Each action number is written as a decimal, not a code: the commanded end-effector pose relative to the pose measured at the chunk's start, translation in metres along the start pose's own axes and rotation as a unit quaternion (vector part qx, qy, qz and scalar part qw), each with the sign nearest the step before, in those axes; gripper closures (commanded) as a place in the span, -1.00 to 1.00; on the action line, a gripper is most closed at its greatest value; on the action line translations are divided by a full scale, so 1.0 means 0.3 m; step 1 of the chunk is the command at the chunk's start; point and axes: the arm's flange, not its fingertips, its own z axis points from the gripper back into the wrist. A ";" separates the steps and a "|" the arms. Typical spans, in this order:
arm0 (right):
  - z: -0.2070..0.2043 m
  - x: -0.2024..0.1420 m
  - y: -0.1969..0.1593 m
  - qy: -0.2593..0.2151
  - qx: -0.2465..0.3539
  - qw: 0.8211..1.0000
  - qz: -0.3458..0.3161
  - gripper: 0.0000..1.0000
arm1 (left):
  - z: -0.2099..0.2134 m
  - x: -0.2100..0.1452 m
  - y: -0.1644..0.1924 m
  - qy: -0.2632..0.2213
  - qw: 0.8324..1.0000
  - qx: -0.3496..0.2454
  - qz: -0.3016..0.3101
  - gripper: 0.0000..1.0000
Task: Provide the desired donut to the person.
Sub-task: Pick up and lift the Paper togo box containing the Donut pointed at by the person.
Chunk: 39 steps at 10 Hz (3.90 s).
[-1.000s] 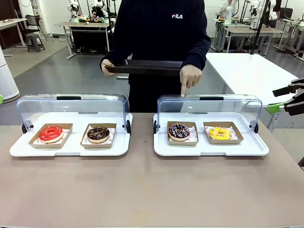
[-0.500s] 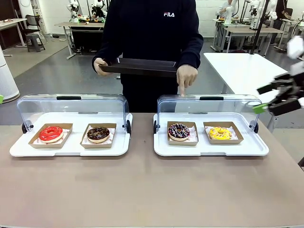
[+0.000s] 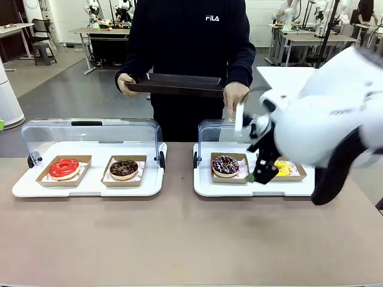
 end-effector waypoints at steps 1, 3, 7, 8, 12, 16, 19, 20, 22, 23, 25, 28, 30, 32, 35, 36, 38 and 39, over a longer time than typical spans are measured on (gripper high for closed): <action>-0.143 -0.027 -0.063 0.028 -0.005 0.999 0.030 -1.00 | 0.002 -0.007 0.009 -0.004 1.000 -0.004 -0.006 -1.00; -0.225 -0.038 -0.117 0.037 0.004 0.999 0.037 -1.00 | 0.002 -0.007 0.009 -0.004 1.000 -0.004 -0.006 -1.00; -0.241 -0.057 -0.092 0.044 0.009 0.999 0.027 -1.00 | 0.002 -0.007 0.009 -0.004 1.000 -0.004 -0.006 -1.00; -0.228 -0.045 -0.125 0.038 0.020 0.999 0.015 -1.00 | 0.002 -0.007 0.009 -0.004 1.000 -0.004 -0.006 -1.00; -0.344 -0.014 -0.294 0.076 0.059 0.994 0.043 -1.00 | 0.002 -0.007 0.009 -0.004 1.000 -0.004 -0.006 -1.00; -0.382 -0.037 -0.301 0.086 0.059 0.994 0.042 -1.00 | 0.002 -0.007 0.009 -0.004 1.000 -0.004 -0.006 -1.00; -0.401 -0.044 -0.314 0.094 0.070 0.992 0.041 -1.00 | 0.002 -0.007 0.009 -0.004 1.000 -0.004 -0.006 -1.00; -0.414 -0.045 -0.323 0.092 0.072 0.992 0.038 -1.00 | 0.002 -0.007 0.009 -0.004 1.000 -0.004 -0.006 -1.00; -0.435 -0.048 -0.330 0.103 0.078 0.991 0.033 0.01 | 0.002 -0.007 0.009 -0.004 1.000 -0.004 -0.006 -1.00; -0.438 -0.054 -0.330 0.101 0.076 0.991 0.033 0.69 | 0.002 -0.007 0.009 -0.004 1.000 -0.004 -0.006 -1.00; -0.439 -0.059 -0.330 0.101 0.074 0.992 0.032 1.00 | 0.002 -0.007 0.009 -0.004 1.000 -0.004 -0.006 -1.00; -0.466 -0.061 -0.347 0.110 0.086 0.990 0.036 1.00 | 0.002 -0.007 0.009 -0.004 1.000 -0.004 -0.006 -1.00; -0.476 -0.068 -0.354 0.106 0.093 0.990 0.031 1.00 | 0.002 -0.007 0.009 -0.004 1.000 -0.004 -0.006 -1.00; -0.445 -0.071 -0.336 0.101 0.089 0.990 0.035 1.00 | 0.002 -0.007 0.009 -0.004 1.000 -0.004 -0.006 -1.00; -0.351 -0.060 -0.283 0.089 0.070 0.993 0.044 1.00 | 0.002 -0.007 0.009 -0.004 1.000 -0.004 -0.006 -1.00; -0.275 -0.063 -0.243 0.093 0.059 0.992 0.055 1.00 | 0.002 -0.007 0.009 -0.004 1.000 -0.004 -0.006 -1.00; -0.100 -0.059 -0.148 0.097 0.017 0.993 0.062 1.00 | 0.002 -0.007 0.009 -0.004 1.000 -0.004 -0.006 -1.00; -0.030 -0.056 -0.106 0.086 0.013 0.994 0.071 1.00 | 0.002 -0.007 0.009 -0.004 1.000 -0.004 -0.006 -1.00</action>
